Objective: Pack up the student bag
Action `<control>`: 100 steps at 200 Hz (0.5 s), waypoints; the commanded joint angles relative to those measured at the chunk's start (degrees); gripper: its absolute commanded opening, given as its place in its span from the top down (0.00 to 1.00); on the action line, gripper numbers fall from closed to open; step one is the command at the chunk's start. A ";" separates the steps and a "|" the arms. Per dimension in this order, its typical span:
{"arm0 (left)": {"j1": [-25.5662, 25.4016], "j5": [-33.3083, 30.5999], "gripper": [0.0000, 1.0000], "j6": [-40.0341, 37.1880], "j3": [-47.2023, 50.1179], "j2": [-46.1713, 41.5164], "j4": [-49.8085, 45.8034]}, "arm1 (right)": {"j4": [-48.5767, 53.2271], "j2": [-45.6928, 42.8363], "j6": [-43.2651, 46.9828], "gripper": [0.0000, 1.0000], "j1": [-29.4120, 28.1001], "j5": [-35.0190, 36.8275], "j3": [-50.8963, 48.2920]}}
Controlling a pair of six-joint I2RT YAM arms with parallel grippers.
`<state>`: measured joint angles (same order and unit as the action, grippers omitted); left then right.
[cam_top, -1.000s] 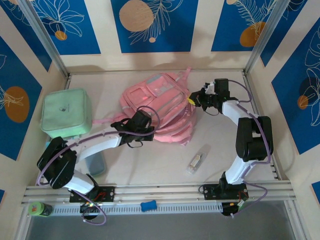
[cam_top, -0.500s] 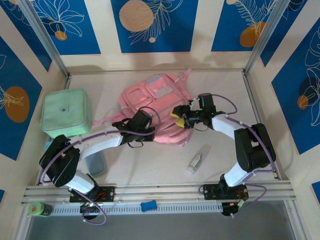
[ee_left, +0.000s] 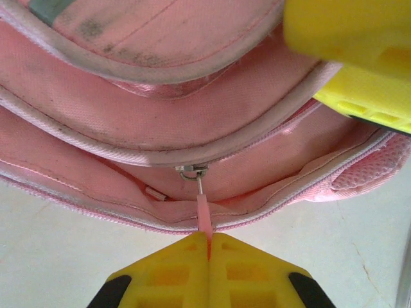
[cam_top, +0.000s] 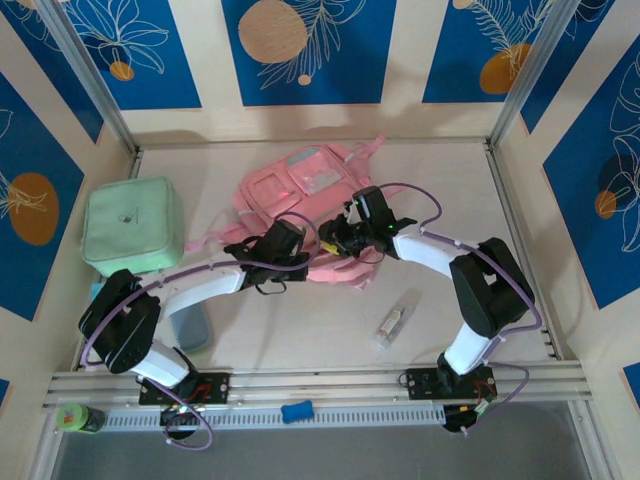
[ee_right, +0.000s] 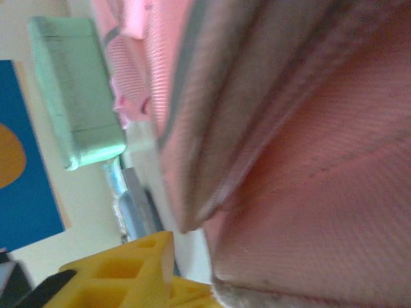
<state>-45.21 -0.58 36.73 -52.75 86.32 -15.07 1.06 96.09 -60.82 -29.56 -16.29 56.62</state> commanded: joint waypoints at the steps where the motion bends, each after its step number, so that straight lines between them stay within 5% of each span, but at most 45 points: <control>1: 0.21 -0.47 1.00 -1.23 0.51 -1.86 -0.88 | 1.05 0.63 1.15 0.88 0.89 1.56 1.65; 21: 0.84 -3.52 1.00 -1.73 -0.11 -2.39 -3.52 | 1.35 -1.14 1.54 1.00 2.95 -0.20 0.77; 100: 13.38 -5.12 1.00 -4.35 -0.74 -0.49 -1.90 | 0.30 -4.15 0.32 1.00 12.56 -9.15 -0.53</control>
<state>-36.10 -4.36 34.33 -52.77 84.90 -15.38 4.12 93.54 -59.83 -19.40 -23.70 56.51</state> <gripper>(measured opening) 0.051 0.071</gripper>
